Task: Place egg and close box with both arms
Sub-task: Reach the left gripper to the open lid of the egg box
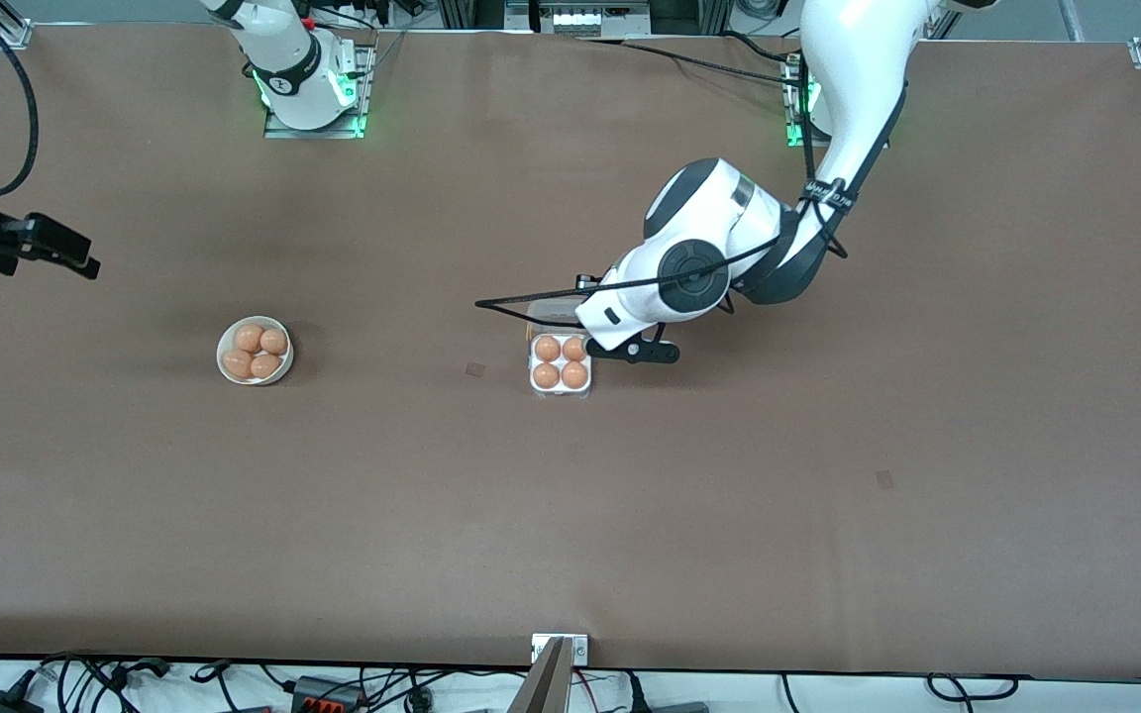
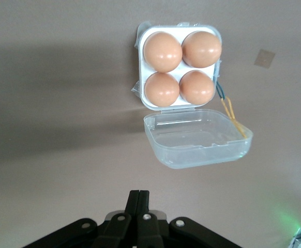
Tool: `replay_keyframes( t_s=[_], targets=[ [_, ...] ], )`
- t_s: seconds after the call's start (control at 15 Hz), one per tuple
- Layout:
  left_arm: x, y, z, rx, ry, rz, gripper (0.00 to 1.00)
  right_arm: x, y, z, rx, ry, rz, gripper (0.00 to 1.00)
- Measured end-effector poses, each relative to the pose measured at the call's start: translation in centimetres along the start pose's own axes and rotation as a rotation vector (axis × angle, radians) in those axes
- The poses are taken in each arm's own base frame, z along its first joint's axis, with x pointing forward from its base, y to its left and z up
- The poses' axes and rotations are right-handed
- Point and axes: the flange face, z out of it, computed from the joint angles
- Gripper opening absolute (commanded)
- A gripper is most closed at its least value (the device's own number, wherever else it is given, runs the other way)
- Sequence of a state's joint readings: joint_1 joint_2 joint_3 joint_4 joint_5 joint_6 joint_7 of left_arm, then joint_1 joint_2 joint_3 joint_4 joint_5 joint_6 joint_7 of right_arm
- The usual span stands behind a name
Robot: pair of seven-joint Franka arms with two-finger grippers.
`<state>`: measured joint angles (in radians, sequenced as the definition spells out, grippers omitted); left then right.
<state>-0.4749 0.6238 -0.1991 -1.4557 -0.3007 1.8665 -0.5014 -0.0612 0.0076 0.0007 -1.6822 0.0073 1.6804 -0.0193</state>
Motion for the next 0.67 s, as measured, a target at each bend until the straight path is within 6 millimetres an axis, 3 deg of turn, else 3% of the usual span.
replay_keyframes(
  t_s=[0.4,0.67],
  targets=[
    [-1.7,3.2,3.5,0.023,-0.013,0.005,0.00,-0.3,-0.1,0.3,-0.001,0.017,-0.002,1.00],
    [-1.0,4.3,7.8,0.018,0.003,0.004,0.00,-0.2,-0.2,0.2,-0.001,0.029,-0.018,1.00]
  ],
)
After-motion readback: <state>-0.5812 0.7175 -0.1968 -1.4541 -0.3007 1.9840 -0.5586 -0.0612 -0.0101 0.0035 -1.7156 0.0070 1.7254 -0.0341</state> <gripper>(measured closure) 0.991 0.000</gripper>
